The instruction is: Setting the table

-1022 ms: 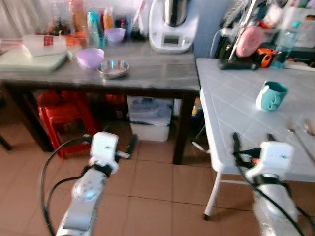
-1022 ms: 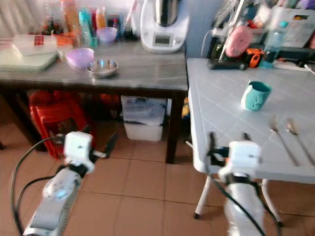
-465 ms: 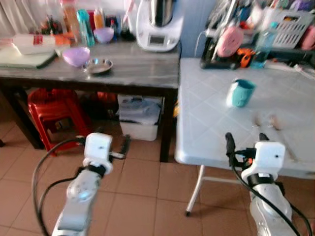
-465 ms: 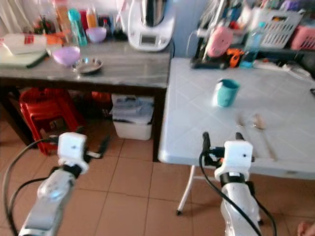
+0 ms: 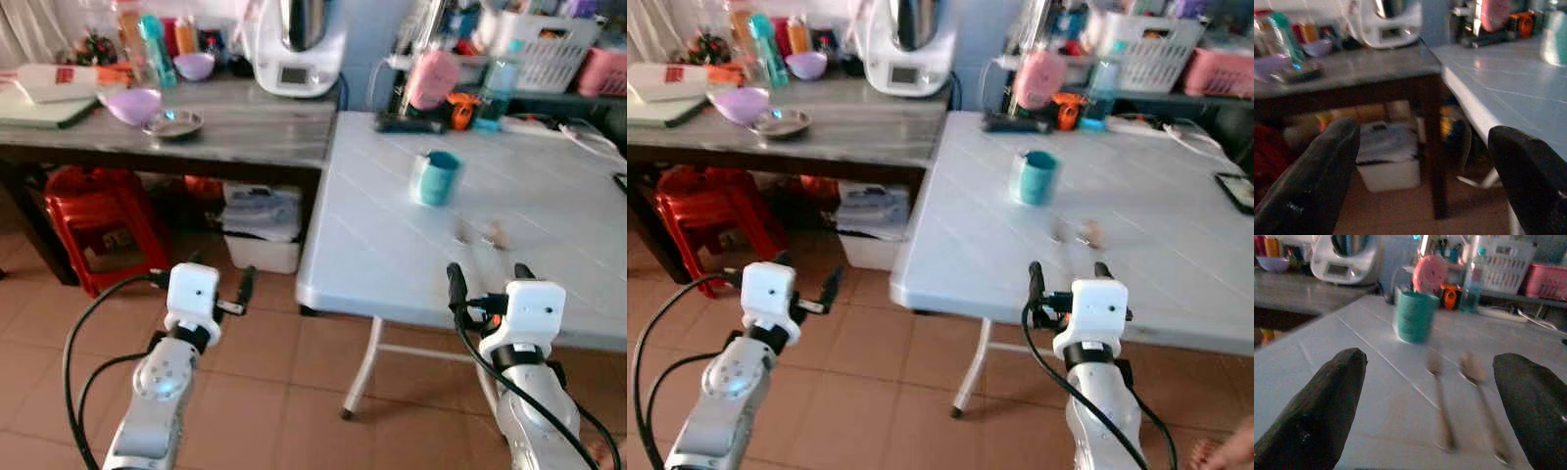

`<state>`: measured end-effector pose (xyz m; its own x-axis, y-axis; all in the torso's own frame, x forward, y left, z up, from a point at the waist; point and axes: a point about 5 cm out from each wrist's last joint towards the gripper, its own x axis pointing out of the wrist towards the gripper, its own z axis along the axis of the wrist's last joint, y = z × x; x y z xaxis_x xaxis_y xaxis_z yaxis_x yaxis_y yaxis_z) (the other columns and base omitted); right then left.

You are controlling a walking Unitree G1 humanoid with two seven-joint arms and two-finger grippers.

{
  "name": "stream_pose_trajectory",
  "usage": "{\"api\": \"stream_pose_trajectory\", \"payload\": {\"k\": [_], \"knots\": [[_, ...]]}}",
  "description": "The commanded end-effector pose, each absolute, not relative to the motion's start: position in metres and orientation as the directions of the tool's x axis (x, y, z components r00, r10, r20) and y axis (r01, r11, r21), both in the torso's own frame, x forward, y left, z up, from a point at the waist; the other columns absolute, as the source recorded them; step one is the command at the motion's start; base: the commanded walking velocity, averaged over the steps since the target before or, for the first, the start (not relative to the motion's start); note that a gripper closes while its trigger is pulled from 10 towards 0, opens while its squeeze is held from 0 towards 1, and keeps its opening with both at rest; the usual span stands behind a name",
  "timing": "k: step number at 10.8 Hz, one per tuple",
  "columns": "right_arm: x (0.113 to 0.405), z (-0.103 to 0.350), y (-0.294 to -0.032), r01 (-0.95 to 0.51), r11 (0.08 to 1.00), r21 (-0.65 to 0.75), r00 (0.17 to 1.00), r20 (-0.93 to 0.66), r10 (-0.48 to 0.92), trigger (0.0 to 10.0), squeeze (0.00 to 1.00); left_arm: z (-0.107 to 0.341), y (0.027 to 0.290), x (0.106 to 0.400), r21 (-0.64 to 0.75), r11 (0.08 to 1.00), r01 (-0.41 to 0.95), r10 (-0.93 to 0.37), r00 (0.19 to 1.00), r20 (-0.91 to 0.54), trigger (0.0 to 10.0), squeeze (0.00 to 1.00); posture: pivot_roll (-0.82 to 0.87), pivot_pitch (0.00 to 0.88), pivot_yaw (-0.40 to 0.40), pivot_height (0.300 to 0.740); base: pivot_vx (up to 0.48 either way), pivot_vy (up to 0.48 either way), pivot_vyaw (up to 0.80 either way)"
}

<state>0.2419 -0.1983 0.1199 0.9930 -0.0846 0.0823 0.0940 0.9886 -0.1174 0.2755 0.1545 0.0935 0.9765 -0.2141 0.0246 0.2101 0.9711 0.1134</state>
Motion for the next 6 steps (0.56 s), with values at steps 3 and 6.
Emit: {"api": "stream_pose_trajectory", "payload": {"k": [3, 6], "knots": [[0.2428, 0.1218, -0.2016, 0.102, 0.987, -0.128, 0.992, 0.091, -0.091, 10.0, 0.25, 0.0977, 0.1471, 0.2772, 0.077, 0.971, 0.225, -0.229, 0.972, 0.046, 10.0, 0.0, -0.01, 0.0, -0.008, 0.74, 0.0, -0.202, 0.0], [0.2448, 0.1216, -0.1995, 0.089, 0.987, -0.132, 0.993, 0.092, -0.078, 10.0, 0.25, 0.1029, 0.1424, 0.275, 0.07, 0.947, 0.314, -0.319, 0.944, 0.08, 10.0, 0.0, -0.01, 0.0, -0.009, 0.74, 0.0, 0.0, 0.0]]}}
